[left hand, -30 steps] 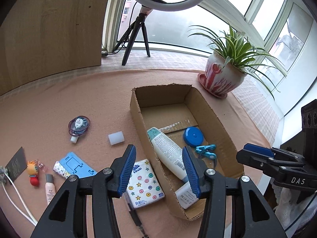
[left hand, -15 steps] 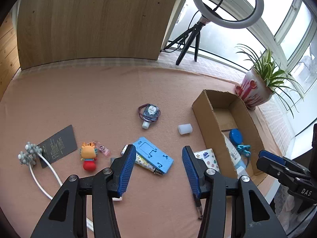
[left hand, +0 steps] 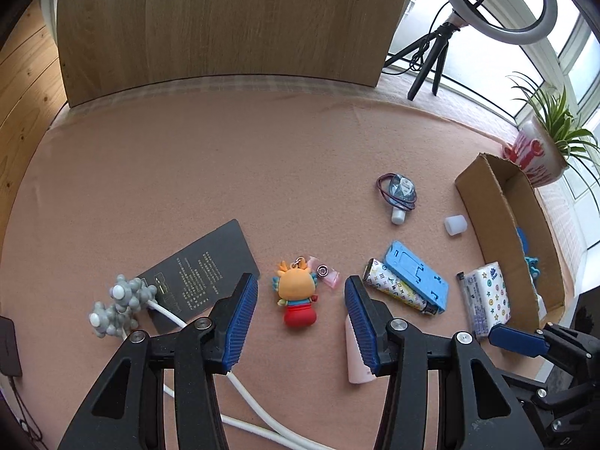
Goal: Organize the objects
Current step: 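Move both grippers back over the toy figure and pink bottle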
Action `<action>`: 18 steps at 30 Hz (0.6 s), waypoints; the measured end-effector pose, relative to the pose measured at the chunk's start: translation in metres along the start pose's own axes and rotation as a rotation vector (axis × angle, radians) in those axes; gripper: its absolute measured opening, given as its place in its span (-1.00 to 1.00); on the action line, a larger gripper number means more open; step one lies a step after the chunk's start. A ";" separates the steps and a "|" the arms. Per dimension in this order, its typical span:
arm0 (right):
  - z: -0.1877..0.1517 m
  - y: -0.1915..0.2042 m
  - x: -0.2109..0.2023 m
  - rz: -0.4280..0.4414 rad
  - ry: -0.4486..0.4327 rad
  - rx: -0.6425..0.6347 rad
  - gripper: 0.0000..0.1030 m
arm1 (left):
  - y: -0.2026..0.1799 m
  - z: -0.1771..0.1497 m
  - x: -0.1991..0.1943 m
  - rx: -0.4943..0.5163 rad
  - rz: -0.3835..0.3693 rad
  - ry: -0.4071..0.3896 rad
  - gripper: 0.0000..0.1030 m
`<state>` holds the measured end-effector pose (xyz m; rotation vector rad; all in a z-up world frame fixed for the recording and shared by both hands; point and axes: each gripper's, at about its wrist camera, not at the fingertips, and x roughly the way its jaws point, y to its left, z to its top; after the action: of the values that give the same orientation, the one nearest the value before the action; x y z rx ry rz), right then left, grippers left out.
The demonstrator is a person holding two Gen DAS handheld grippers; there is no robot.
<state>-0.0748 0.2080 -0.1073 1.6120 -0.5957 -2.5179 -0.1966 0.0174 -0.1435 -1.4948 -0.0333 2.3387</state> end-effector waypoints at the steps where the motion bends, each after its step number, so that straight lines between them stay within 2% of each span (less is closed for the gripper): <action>1: 0.000 0.004 0.006 0.000 0.009 -0.002 0.01 | 0.002 0.000 0.004 0.004 -0.001 0.009 0.01; 11: 0.005 0.020 0.039 -0.034 0.046 -0.010 0.01 | 0.004 -0.003 0.030 0.030 -0.024 0.062 -0.02; 14: 0.006 0.021 0.047 -0.042 0.059 -0.008 0.01 | 0.004 -0.002 0.036 0.035 -0.019 0.071 -0.23; 18: 0.008 0.026 0.057 -0.059 0.072 -0.024 0.01 | 0.003 -0.004 0.039 0.050 -0.036 0.064 -0.39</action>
<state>-0.1101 0.1700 -0.1433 1.7285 -0.5153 -2.4848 -0.2085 0.0264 -0.1800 -1.5310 0.0144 2.2457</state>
